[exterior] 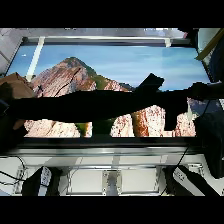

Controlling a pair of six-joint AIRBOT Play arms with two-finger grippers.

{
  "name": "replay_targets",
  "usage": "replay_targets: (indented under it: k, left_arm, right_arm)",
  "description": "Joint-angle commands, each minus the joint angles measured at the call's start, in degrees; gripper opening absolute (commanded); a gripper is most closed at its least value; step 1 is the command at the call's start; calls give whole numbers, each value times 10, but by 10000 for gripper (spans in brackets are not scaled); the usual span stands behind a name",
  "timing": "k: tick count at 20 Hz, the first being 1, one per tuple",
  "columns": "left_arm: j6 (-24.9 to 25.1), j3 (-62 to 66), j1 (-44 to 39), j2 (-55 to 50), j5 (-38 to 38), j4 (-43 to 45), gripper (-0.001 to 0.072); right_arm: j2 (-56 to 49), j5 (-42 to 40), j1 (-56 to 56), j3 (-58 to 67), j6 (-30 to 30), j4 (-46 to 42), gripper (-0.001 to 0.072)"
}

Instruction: Fold the clothes and pants, and hang the long-sleeved shirts on hangers.

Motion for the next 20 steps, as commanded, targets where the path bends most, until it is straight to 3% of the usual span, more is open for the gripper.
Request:
replay_targets:
  k: [1, 4, 5, 7, 10, 13, 15, 17, 20]
  left_arm:
    - [0, 4, 0, -19, 0, 0, 19]
    - [0, 4, 0, -20, -8, 0, 19]
    - [0, 4, 0, -20, -15, 0, 19]
    - [0, 4, 0, -20, -30, 0, 19]
    - [0, 4, 0, -20, -39, 0, 20]
    - [0, 4, 0, -20, -39, 0, 20]
    - [0, 4, 0, -20, -39, 0, 20]
    - [0, 4, 0, -20, -39, 0, 20]
    - [0, 4, 0, -20, -41, 0, 20]
  right_arm:
    - [-52, -54, 30, -13, 47, -56, 5]
    - [-158, -216, 78, -24, 55, -48, 7]
    - [-194, -292, 90, -24, 61, -46, 41]
    - [-257, -420, 101, -17, 109, -30, 418]
    - [-289, -510, 90, -4, 183, -42, 406]
    - [-270, -436, 58, -5, 172, -91, 406]
    - [-250, -318, 50, -8, 114, -145, 406]
    - [-216, -250, 59, -58, 52, -133, 406]
    - [-142, -330, 91, -203, 36, -40, 408]
